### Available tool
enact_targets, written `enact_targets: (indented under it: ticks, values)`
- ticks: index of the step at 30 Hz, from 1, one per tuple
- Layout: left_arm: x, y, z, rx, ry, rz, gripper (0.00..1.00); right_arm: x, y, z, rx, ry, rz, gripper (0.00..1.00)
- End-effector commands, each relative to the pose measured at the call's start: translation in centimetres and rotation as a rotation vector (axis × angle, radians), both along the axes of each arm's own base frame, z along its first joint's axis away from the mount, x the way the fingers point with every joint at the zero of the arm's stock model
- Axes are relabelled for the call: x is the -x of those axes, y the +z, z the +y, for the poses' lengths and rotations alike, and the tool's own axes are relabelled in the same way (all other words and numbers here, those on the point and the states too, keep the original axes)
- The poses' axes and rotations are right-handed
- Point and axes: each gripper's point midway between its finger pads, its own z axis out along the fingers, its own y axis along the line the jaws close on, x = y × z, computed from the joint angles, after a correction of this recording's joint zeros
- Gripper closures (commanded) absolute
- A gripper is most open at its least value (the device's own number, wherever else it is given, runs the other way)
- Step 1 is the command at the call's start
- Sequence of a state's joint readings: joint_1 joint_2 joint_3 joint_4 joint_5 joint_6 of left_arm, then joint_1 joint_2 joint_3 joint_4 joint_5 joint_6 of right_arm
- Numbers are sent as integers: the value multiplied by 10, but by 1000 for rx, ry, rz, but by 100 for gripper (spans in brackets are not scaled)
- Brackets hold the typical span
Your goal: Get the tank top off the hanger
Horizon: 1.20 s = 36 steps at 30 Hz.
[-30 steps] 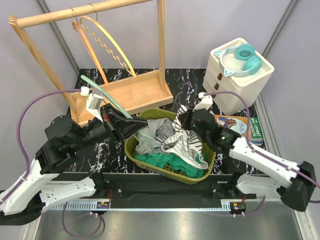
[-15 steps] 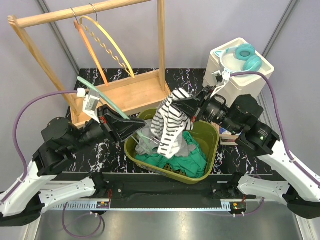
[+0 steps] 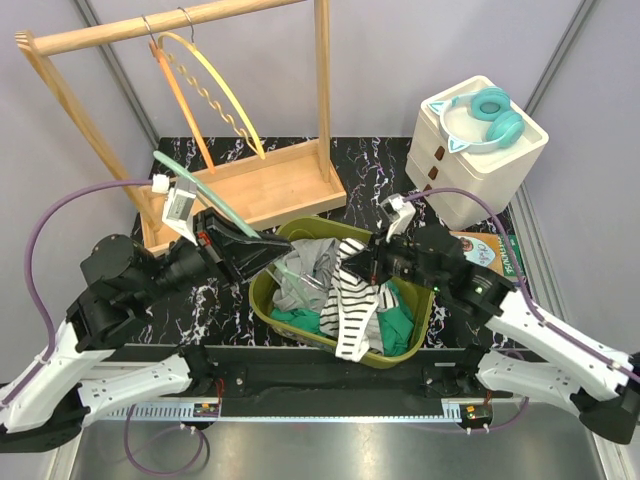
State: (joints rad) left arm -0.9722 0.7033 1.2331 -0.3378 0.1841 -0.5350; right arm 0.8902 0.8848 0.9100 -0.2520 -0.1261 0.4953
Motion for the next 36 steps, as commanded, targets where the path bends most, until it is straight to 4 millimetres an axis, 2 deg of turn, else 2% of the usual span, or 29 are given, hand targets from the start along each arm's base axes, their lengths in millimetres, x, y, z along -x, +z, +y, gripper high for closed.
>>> enact_targets:
  ticks: [1, 3, 4, 5, 8, 9, 11, 16, 18, 20, 24, 25, 28, 31, 33, 34, 36]
  values:
    - [4, 31, -5, 104, -35, -33, 100, -28, -33, -2, 103, -138, 60, 69]
    - [-2, 32, -8, 111, -16, -15, 100, -25, -56, -3, 161, -138, 113, 51]
    - [-3, 36, -8, 133, -11, -4, 100, -23, -60, -4, 173, -134, 120, 42]
    - [-6, 37, -8, 143, 0, 4, 100, -22, -70, -8, 196, -140, 136, 26]
    - [-19, 43, -7, 184, 57, 51, 100, -17, -68, -26, 211, -180, 120, 3]
    - [-26, 43, -7, 195, 91, 72, 100, -13, -58, -34, 194, -182, 92, 0]
    - [-32, 45, -7, 227, 117, 113, 100, -8, -51, -51, 219, -203, 72, 0]
    - [-47, 58, -2, 335, 181, 196, 100, 16, -15, -94, 195, -239, 11, 0]
    - [-51, 63, -1, 379, 191, 217, 100, 25, -1, -104, 145, -240, -14, 0]
    - [-55, 62, -3, 394, 200, 239, 100, 38, 10, -106, 100, -192, -36, 0]
    - [-60, 66, -8, 453, 189, 291, 100, 65, 36, -84, 3, 24, -112, 0]
    - [-61, 64, -10, 460, 184, 304, 100, 77, 50, -71, -58, 127, -150, 0]
    - [-66, 62, -19, 488, 166, 354, 100, 96, 68, -47, -146, 313, -224, 2]
    - [-68, 64, -23, 520, 153, 396, 100, 97, 66, -30, -160, 393, -244, 6]
    - [-69, 62, -24, 538, 146, 428, 100, 89, 65, -25, -164, 374, -263, 8]
    - [-69, 63, -23, 548, 146, 436, 100, 81, 57, -24, -149, 339, -256, 10]
    - [-71, 61, -22, 575, 143, 461, 100, 77, 49, -25, -131, 319, -267, 22]
